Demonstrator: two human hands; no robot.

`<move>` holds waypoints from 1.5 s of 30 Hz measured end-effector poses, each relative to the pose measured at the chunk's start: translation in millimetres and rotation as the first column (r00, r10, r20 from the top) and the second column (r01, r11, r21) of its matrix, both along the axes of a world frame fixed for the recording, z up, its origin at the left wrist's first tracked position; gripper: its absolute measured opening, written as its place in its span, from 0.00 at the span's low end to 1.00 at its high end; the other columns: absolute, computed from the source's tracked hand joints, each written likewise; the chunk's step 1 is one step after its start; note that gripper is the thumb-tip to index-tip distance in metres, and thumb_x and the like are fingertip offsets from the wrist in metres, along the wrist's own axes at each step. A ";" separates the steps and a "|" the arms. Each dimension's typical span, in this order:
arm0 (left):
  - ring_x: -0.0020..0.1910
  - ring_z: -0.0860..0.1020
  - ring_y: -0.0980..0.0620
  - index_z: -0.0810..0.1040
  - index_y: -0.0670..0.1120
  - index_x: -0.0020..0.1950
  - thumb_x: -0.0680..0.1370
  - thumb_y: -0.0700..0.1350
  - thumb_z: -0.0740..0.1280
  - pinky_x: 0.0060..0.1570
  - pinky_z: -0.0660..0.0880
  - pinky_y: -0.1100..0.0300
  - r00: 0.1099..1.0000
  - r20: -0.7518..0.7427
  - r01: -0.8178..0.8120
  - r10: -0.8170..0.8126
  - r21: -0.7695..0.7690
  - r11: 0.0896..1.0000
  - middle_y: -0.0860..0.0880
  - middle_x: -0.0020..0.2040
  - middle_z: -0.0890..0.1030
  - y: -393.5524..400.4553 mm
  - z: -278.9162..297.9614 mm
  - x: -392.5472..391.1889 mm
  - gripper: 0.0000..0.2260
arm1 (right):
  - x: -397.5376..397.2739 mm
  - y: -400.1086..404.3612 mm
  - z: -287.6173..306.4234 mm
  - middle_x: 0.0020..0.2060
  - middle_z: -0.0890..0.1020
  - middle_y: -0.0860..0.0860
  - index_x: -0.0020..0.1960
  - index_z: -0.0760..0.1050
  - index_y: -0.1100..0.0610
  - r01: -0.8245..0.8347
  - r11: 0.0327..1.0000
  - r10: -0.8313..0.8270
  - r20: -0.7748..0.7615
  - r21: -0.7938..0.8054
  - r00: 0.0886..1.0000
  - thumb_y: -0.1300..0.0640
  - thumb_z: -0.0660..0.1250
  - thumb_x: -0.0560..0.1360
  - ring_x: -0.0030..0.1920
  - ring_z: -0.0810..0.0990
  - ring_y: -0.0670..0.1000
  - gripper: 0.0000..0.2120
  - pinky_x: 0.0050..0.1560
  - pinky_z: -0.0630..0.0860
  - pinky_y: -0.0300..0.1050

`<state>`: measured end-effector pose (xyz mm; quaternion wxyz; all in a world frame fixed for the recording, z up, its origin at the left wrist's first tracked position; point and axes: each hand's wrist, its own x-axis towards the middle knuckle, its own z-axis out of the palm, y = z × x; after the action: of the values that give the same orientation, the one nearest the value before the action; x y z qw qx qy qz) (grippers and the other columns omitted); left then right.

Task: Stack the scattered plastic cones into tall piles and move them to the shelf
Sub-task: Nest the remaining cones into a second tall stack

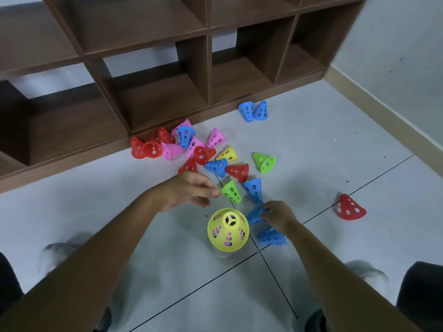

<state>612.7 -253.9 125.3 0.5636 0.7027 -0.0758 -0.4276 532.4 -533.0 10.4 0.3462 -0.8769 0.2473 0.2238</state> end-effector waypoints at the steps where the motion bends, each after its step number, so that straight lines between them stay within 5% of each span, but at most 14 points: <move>1: 0.40 0.82 0.53 0.84 0.41 0.52 0.76 0.41 0.73 0.42 0.79 0.62 0.999 0.045 -0.030 0.029 0.032 0.999 0.48 0.43 0.84 -3.9 -8.3 4.0 0.06 | -0.2 1.0 -1.2 0.47 0.79 0.50 0.55 0.81 0.58 0.005 1.000 -0.004 0.009 -0.015 1.000 0.61 0.66 0.75 0.45 0.77 0.51 0.10 0.46 0.76 0.43; 6: 0.40 0.80 0.55 0.83 0.45 0.49 0.77 0.42 0.73 0.39 0.77 0.64 0.963 0.216 -0.188 0.158 0.127 0.974 0.51 0.40 0.83 -27.5 -55.3 12.7 0.03 | -1.4 11.3 -8.6 0.44 0.82 0.55 0.49 0.78 0.57 0.103 0.993 -0.099 0.066 -0.055 0.993 0.60 0.60 0.78 0.44 0.79 0.54 0.08 0.44 0.76 0.47; 11: 0.46 0.79 0.57 0.81 0.43 0.55 0.74 0.44 0.75 0.43 0.72 0.65 0.903 0.413 -0.256 0.118 0.299 0.919 0.51 0.49 0.82 -50.6 -99.6 14.8 0.11 | 5.1 17.0 -9.2 0.44 0.81 0.55 0.59 0.69 0.49 0.067 0.997 -0.059 0.161 -0.046 0.985 0.64 0.60 0.78 0.41 0.79 0.55 0.14 0.38 0.77 0.50; 17: 0.48 0.79 0.52 0.79 0.45 0.55 0.74 0.47 0.76 0.49 0.74 0.59 0.882 0.463 -0.298 0.087 0.408 0.863 0.51 0.49 0.81 -64.9 -128.0 13.4 0.13 | 32.1 16.5 1.8 0.45 0.77 0.57 0.74 0.56 0.46 -0.127 0.976 0.146 0.099 -0.178 0.984 0.63 0.60 0.79 0.46 0.79 0.59 0.28 0.47 0.79 0.56; 24: 0.44 0.80 0.48 0.79 0.50 0.40 0.74 0.45 0.75 0.40 0.70 0.60 0.894 0.449 -0.256 0.005 0.501 0.826 0.50 0.41 0.81 -59.6 -138.6 23.9 0.06 | 63.0 7.8 4.8 0.55 0.79 0.60 0.76 0.59 0.46 -0.195 0.963 0.208 0.051 -0.187 0.977 0.58 0.61 0.80 0.52 0.79 0.61 0.26 0.52 0.77 0.53; 35: 0.35 0.75 0.64 0.81 0.43 0.45 0.76 0.40 0.73 0.32 0.67 0.77 0.877 0.461 -0.311 0.138 0.323 0.894 0.54 0.36 0.79 -32.3 -93.7 45.9 0.02 | 84.6 7.2 0.4 0.53 0.79 0.56 0.64 0.72 0.48 -0.231 0.928 0.227 -0.051 -0.291 0.973 0.57 0.61 0.78 0.51 0.80 0.59 0.15 0.53 0.80 0.55; 41: 0.36 0.81 0.53 0.83 0.40 0.50 0.76 0.40 0.73 0.42 0.78 0.60 0.869 0.430 -0.346 0.245 0.172 0.922 0.46 0.40 0.84 -12.5 -54.0 50.7 0.05 | 78.3 9.1 -3.3 0.48 0.80 0.56 0.52 0.77 0.55 -0.199 0.909 0.201 -0.032 -0.365 0.979 0.56 0.60 0.77 0.48 0.80 0.59 0.08 0.49 0.79 0.51; 45: 0.34 0.81 0.60 0.82 0.38 0.52 0.77 0.38 0.72 0.38 0.77 0.66 0.882 0.408 -0.313 0.236 0.132 0.940 0.46 0.40 0.84 -9.0 -21.9 44.2 0.05 | 70.6 3.2 2.6 0.42 0.79 0.54 0.49 0.77 0.56 -0.119 0.942 0.134 0.029 -0.313 0.991 0.57 0.59 0.77 0.42 0.78 0.57 0.08 0.40 0.72 0.45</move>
<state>656.8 -262.9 103.4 0.5213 0.8282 -0.0425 -0.2014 603.0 -529.8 13.0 0.1948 -0.9398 0.2140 0.1819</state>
